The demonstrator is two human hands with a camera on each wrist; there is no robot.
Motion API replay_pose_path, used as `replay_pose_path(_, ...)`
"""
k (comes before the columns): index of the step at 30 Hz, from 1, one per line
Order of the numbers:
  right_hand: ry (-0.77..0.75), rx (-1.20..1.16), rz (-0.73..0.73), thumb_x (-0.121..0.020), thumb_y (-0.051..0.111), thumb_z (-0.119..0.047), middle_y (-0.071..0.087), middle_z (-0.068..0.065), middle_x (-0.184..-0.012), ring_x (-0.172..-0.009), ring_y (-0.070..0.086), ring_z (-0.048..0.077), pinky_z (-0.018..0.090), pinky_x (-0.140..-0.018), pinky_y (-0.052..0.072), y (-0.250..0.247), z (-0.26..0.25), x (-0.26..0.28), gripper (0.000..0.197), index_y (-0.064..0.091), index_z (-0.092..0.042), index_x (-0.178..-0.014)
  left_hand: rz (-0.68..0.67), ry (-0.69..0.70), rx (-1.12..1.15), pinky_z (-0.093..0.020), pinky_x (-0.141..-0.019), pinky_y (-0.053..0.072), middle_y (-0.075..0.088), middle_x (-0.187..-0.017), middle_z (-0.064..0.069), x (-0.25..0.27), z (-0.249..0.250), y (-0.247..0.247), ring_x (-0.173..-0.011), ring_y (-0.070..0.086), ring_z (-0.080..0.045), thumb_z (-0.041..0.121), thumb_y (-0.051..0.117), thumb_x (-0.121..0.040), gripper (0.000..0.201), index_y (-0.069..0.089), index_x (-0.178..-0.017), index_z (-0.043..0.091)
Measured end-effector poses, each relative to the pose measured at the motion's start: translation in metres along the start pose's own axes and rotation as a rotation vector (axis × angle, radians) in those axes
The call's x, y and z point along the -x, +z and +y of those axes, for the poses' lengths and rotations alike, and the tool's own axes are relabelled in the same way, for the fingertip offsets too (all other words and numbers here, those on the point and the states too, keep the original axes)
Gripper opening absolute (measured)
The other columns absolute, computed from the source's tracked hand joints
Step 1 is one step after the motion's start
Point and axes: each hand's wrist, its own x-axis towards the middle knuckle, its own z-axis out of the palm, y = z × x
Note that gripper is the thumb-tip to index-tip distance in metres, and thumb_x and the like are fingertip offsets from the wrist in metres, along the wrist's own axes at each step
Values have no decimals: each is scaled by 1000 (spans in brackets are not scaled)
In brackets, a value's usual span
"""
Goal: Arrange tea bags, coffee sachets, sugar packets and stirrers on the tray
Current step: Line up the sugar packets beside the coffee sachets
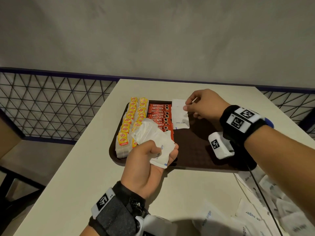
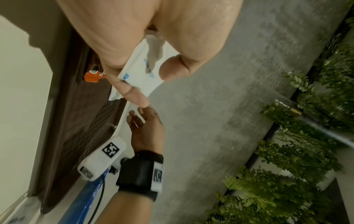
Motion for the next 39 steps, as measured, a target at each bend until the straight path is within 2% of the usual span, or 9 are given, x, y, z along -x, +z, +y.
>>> replay_pose_path(2, -65, -131, -30, -93, 78, -26, 76, 1, -84, -71, 74, 19, 35, -69, 63, -6, -16, 36, 10, 73, -20, -98, -20, 5, 50, -61, -107, 46, 74, -115, -23, 0, 1, 1, -113, 65, -50, -19, 25, -87, 59, 66, -117, 12)
replay_pose_path(6, -163, -278, -214, -90, 80, -23, 76, 9, -88, -72, 74, 22, 38, -69, 62, -1, -33, 103, 14, 74, -19, -101, -80, 5, -31, -58, -100, 53, 68, -130, -25, -4, -1, -4, -115, 66, -51, -25, 26, -87, 69, 58, -136, 12)
replay_pose_path(12, -167, -271, -246, -79, 90, -23, 76, 10, -87, -78, 76, 29, 38, -70, 64, 11, -27, 123, 34, 69, -20, -106, -128, 23, -215, -55, -101, 54, 71, -126, -22, 2, -1, -2, -115, 70, -40, -21, 46, -93, 57, 56, -140, 10)
replay_pose_path(18, -149, -383, -208, -84, 85, -12, 76, 11, -86, -68, 67, 11, 27, -67, 60, 9, -16, 121, 12, 78, -15, -93, -67, 11, -186, -59, -87, 60, 72, -123, -21, 3, 0, 0, -111, 71, -41, -3, 60, -93, 43, 59, -135, 10)
replay_pose_path(22, -64, -576, -183, -88, 78, -3, 76, 15, -88, -72, 69, 17, 29, -66, 60, 7, -6, 120, 12, 77, -9, -98, -33, -17, -132, -60, -81, 61, 75, -120, -16, 2, 2, 1, -107, 74, -36, 4, 56, -100, 29, 63, -126, 15)
replay_pose_path(28, 55, -908, -171, -102, 55, 4, 62, 30, -96, -71, 66, 27, 29, -62, 61, 9, -3, 118, 31, 66, -5, -129, -32, -80, -166, -44, -64, 63, 74, -112, -28, -1, -2, -4, -86, 76, -40, 1, 50, -103, 27, 59, -128, 4)
replay_pose_path(31, 84, -960, -216, -101, 56, 3, 71, 36, -106, -76, 72, 28, 27, -66, 63, 9, -5, 121, 24, 68, 1, -122, -41, -70, -134, -39, -68, 63, 74, -114, -26, -1, -3, -4, -88, 73, -37, 1, 50, -101, 32, 58, -132, 2)
replay_pose_path(35, 81, -915, -280, -97, 62, 6, 76, 26, -96, -74, 71, 31, 31, -68, 65, 15, -3, 123, 18, 71, 4, -112, -59, 47, -212, -28, -67, 57, 72, -125, -19, -3, -8, -8, -94, 65, -27, 3, 69, -85, 49, 63, -133, 13)
replay_pose_path(39, 64, -760, -286, -92, 64, 12, 68, 19, -78, -67, 66, 31, 36, -60, 62, 19, 4, 122, 21, 68, 3, -111, -62, 93, -243, -24, -64, 55, 74, -121, -16, -6, -10, -12, -92, 66, -24, -9, 66, -86, 47, 66, -126, 16)
